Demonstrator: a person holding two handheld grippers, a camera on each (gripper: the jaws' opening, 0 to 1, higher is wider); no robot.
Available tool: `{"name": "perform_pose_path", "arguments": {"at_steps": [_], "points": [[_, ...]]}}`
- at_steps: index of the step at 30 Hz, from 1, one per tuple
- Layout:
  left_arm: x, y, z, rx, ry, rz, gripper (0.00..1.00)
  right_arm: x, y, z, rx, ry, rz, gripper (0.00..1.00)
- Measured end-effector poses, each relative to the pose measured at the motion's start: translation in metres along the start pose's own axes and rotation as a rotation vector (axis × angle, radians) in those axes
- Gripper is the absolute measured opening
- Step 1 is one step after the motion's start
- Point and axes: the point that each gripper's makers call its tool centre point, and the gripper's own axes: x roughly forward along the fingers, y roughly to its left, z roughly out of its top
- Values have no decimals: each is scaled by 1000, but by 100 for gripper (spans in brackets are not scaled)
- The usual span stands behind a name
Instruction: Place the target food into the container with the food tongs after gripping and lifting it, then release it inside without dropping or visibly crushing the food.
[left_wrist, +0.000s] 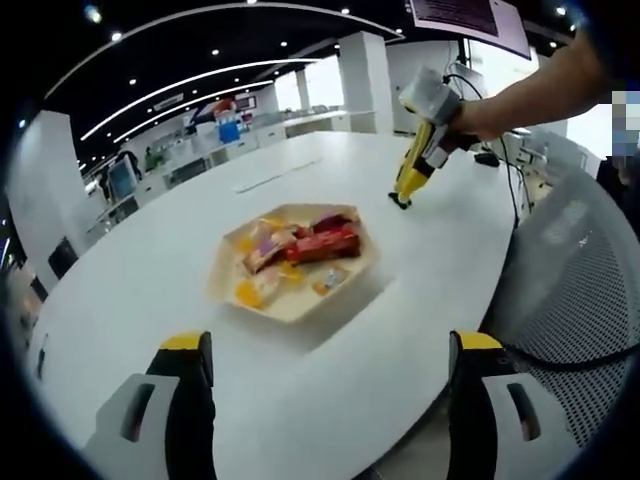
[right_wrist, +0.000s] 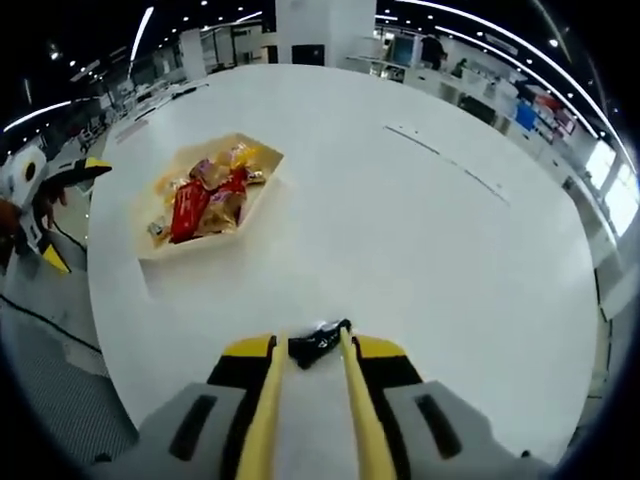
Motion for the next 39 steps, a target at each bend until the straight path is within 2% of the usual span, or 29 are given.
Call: {"name": "perform_pose_path", "arguments": {"at_steps": [4, 7, 10, 13, 21, 24, 26, 28, 30, 32, 33, 34, 36, 39], "points": [[1, -1, -1, 22, 8, -3, 95, -3, 0, 2, 22, -12, -15, 29], [1, 1, -3, 10, 15, 0, 95, -2, 0, 0, 31, 7, -28, 30], [1, -1, -2, 13, 9, -8, 96, -1, 1, 5, 43, -4, -21, 29], [1, 0, -2, 16, 12, -7, 96, 5, -1, 4, 46, 17, -23, 29], [2, -2, -2, 15, 12, -12, 96, 7, 4, 0, -15, 25, 8, 22], [2, 0, -2, 12, 10, -9, 96, 7, 4, 1, 2, 21, 10, 24], [2, 0, -3, 11, 11, -9, 95, 7, 11, 1, 10, 19, 42, 28], [2, 0, -3, 13, 10, -9, 95, 5, 0, 4, -41, -1, -28, 28], [2, 1, -3, 12, 11, -6, 95, 7, 4, 0, -2, 5, 12, 28], [2, 1, -3, 10, 11, -3, 96, 8, 0, -11, -61, 47, -10, 27], [1, 1, -3, 12, 10, -1, 96, 9, 4, -6, -58, 2, 7, 27], [1, 2, -3, 11, 10, 2, 96, 8, 3, -8, -52, 11, 4, 26], [2, 3, -4, 10, 13, 6, 96, 8, 2, -5, -106, -14, 2, 23], [2, 3, -4, 0, 17, 9, 96, 8, 0, -4, -92, -17, 2, 21]]}}
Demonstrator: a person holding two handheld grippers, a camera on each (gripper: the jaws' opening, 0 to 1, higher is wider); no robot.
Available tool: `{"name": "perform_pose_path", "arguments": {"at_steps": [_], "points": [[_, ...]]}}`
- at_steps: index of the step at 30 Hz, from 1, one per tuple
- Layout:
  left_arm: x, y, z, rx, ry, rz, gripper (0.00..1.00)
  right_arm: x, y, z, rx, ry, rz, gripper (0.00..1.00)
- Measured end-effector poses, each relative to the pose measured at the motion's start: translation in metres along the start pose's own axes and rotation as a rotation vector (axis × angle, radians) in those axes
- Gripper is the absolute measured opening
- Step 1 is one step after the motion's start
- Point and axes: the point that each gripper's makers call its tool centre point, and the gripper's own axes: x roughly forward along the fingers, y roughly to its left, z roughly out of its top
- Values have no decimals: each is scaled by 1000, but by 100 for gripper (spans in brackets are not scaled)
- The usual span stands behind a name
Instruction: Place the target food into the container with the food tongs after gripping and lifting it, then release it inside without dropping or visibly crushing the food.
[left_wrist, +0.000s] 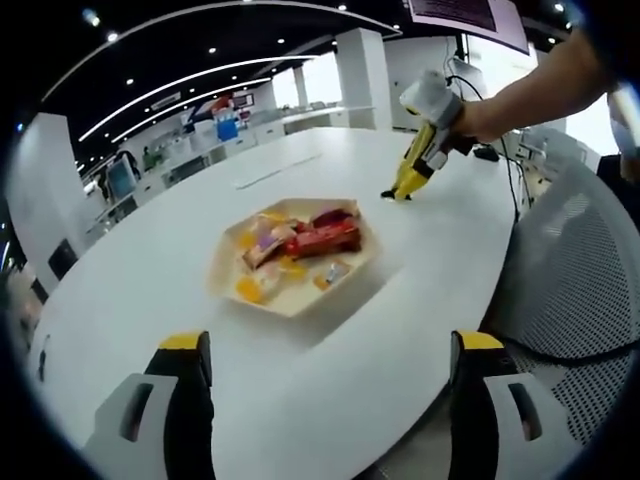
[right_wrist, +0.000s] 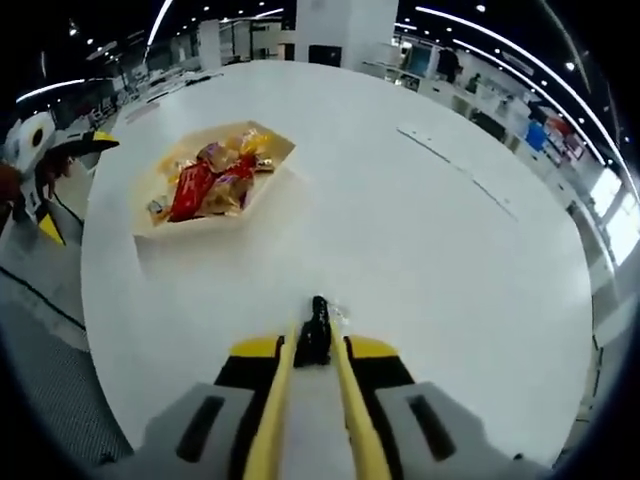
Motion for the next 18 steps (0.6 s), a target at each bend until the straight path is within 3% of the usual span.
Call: {"name": "perform_pose_path", "arguments": {"at_steps": [4, 13, 18], "points": [[-2, -4, 10, -75, -55, -29, 100, -2, -1, -1, 7, 10, 7, 21], [0, -6, 6, -66, -35, -33, 100, -5, 0, -2, 29, 16, 38, 22], [-1, -2, 7, -118, -54, -30, 100, -5, 0, -3, 24, 25, 53, 22]]}}
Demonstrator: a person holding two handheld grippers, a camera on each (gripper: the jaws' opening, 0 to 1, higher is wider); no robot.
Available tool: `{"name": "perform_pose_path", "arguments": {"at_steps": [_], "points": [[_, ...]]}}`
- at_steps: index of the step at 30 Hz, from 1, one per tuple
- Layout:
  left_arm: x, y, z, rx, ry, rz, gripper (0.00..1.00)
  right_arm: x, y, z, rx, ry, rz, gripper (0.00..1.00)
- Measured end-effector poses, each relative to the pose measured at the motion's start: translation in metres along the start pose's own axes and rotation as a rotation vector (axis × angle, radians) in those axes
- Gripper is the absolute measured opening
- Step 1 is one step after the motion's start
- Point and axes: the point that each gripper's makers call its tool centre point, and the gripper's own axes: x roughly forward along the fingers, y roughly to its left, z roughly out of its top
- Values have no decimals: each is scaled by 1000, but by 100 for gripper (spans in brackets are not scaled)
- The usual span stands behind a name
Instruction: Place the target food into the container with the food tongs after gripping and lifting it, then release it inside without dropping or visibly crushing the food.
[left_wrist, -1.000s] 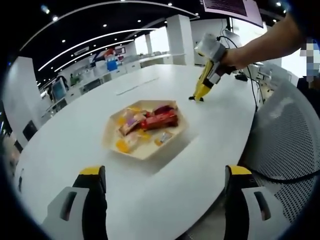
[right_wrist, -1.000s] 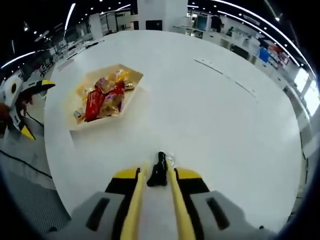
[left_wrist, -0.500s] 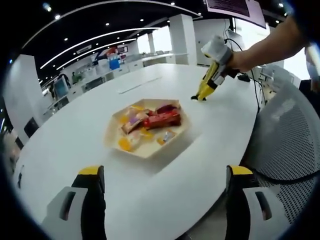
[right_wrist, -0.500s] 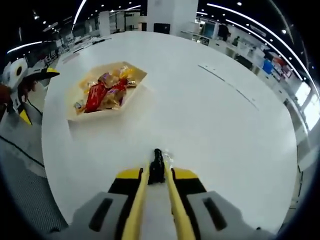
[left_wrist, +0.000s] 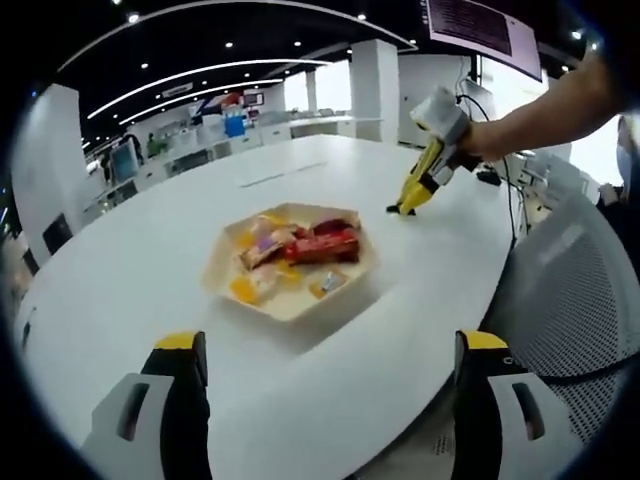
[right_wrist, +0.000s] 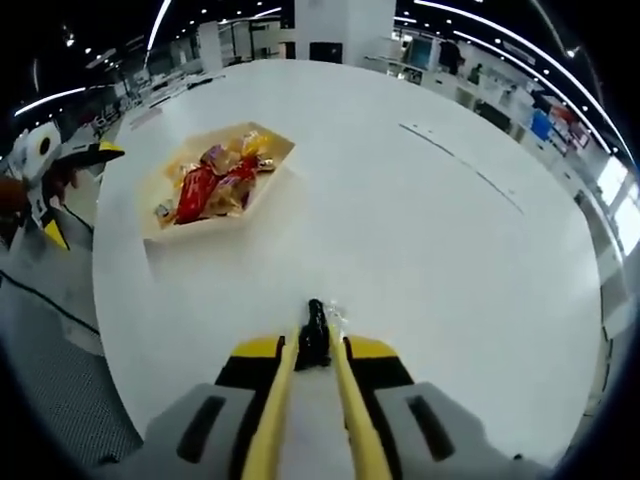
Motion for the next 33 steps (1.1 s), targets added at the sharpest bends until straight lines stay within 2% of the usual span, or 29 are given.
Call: {"name": "perform_pose_path", "arguments": {"at_steps": [5, 11, 15, 19, 27, 33], "points": [[1, -7, 1, 9, -4, -31, 100, -10, 0, 11, -5, -13, 6, 22], [1, -5, 1, 0, -7, -22, 100, -22, -6, 28, 13, -44, 21, 22], [1, -4, 1, -1, -5, -20, 100, -25, -4, 31, -20, -41, 23, 21], [2, -3, 0, 3, -1, -17, 100, -26, -5, 32, -19, -43, 26, 20], [1, -2, 0, -2, 1, -10, 100, -37, -19, 44, -6, -80, 13, 20], [2, -3, -1, 6, 5, -14, 100, -49, -29, 60, 1, -121, -4, 20]]}}
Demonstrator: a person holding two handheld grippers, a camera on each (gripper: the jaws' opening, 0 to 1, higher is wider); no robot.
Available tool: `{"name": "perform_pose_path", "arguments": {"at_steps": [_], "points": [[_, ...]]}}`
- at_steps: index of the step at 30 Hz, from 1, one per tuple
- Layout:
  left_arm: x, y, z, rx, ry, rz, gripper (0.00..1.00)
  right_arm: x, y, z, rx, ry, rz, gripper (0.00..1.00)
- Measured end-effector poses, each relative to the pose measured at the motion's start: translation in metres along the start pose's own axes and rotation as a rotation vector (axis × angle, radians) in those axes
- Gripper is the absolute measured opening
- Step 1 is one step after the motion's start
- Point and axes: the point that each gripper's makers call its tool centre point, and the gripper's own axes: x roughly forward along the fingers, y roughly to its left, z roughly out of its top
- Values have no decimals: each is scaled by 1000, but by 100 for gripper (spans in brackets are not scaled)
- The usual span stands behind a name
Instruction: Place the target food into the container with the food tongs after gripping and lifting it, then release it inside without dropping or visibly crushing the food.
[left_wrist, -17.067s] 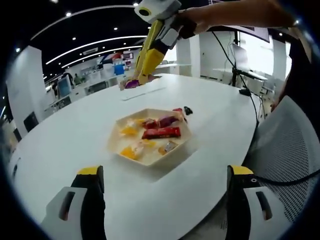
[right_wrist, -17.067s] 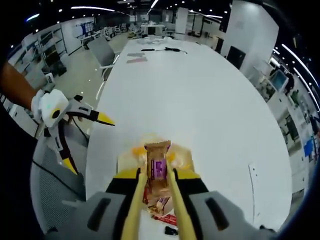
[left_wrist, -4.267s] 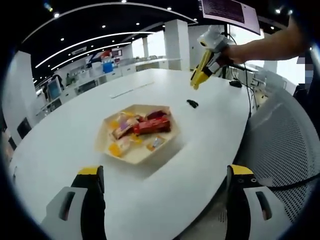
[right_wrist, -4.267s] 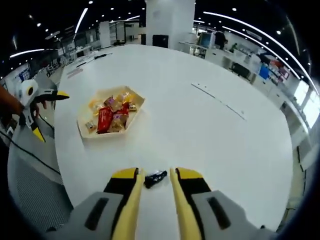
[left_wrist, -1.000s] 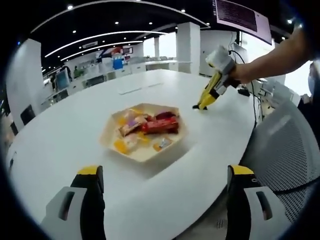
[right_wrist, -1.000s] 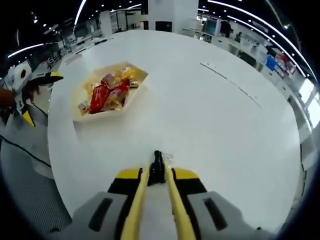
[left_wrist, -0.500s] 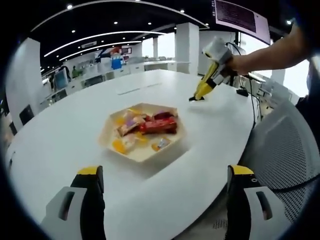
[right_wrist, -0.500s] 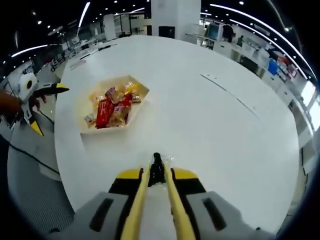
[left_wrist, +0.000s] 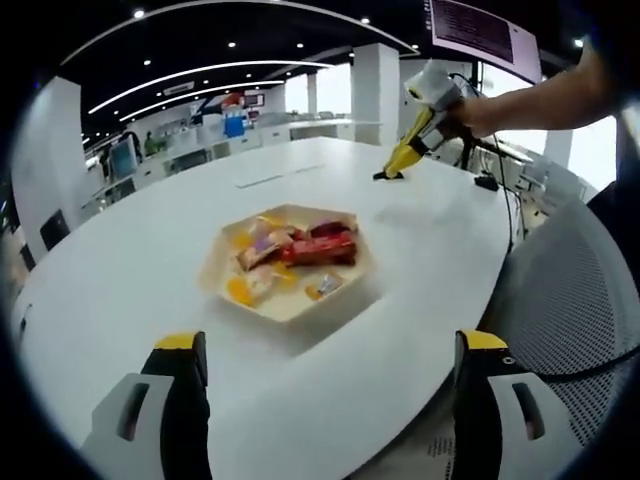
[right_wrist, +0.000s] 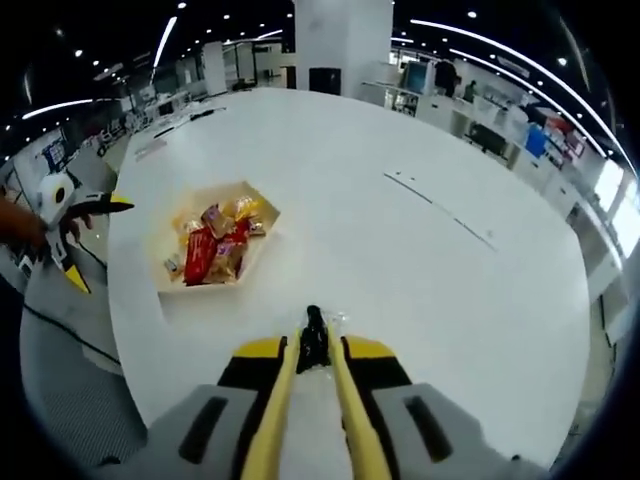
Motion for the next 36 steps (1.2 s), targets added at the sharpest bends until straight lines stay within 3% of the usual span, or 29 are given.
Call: {"name": "perform_pose_path", "arguments": {"at_steps": [13, 36], "points": [[0, 0, 0, -4, -1, -2, 100, 7, 19, 31, -42, -41, 32, 20], [-1, 1, 3, 26, -9, 12, 100, 40, 109, 120, -116, -145, 159, 21]]}}
